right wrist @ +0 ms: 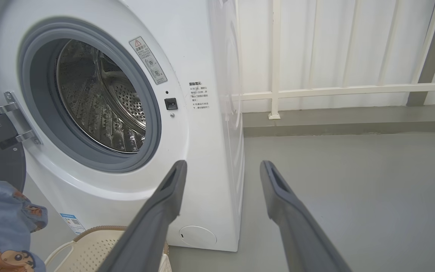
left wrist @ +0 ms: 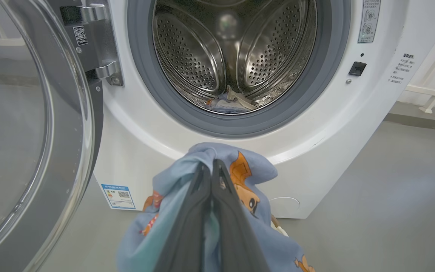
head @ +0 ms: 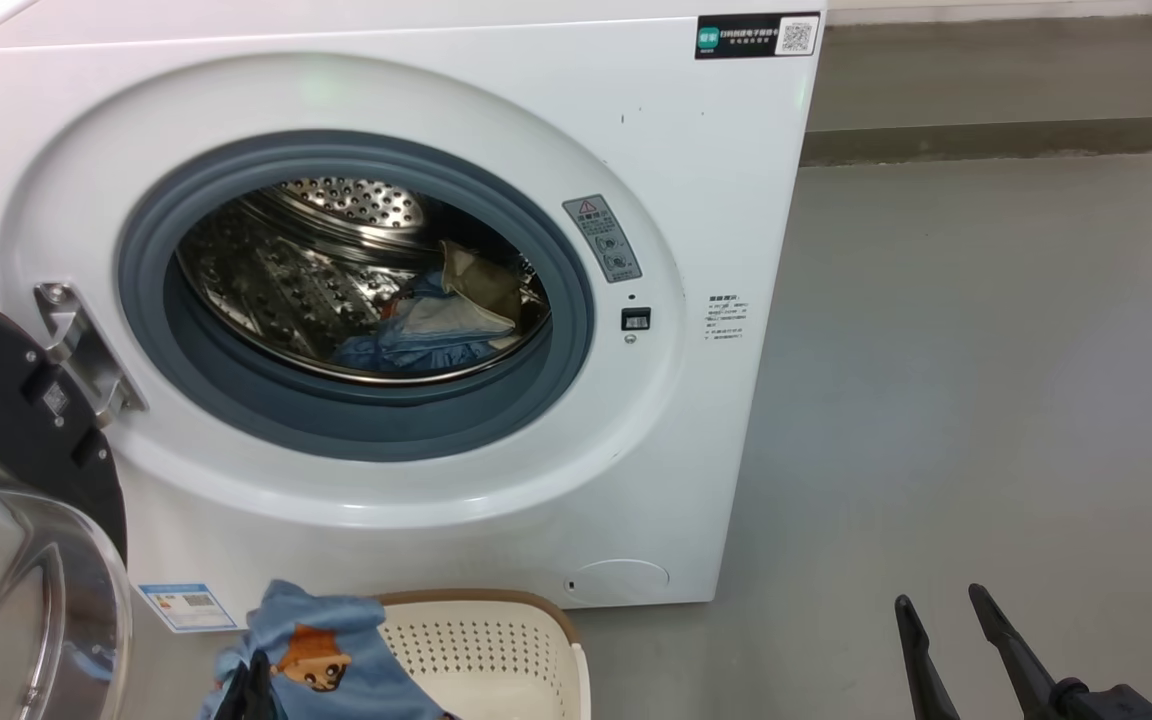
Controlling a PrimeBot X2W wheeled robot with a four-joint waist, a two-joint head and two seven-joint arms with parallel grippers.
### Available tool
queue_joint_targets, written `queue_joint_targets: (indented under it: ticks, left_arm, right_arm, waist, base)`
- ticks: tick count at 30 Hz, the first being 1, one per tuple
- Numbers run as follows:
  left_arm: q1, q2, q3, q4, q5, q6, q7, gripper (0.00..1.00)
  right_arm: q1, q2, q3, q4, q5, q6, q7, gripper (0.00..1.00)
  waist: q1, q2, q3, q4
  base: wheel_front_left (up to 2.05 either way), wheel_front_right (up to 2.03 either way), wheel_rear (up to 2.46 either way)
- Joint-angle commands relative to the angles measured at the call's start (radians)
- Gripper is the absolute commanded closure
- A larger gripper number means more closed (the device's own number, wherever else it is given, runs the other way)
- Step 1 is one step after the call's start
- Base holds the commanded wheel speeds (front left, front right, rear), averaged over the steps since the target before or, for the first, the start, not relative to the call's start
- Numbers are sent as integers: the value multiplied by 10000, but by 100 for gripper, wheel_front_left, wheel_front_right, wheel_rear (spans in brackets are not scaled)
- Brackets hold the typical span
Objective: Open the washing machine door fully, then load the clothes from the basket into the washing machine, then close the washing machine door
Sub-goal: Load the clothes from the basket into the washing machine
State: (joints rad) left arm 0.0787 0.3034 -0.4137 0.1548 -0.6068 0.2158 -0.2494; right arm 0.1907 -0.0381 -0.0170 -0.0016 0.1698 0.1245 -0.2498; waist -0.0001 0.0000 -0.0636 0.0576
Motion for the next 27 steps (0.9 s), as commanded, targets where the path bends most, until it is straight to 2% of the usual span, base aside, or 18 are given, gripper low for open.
queue_joint_targets:
  ticks: [1, 27]
  left_arm:
    - [-330, 241, 387, -333, 131, 85, -113, 100]
    - [-219, 407, 333, -925, 66, 316, 31, 100]
  right_arm:
    - [-166, -121, 198, -226, -70, 62, -120, 0]
    - [-169, -121, 299, -194, 14, 62, -120, 0]
  waist:
    - [1, 0, -25, 21]
    - [1, 0, -8, -219]
  base:
    - [0, 0, 0]
    - [0, 0, 0]
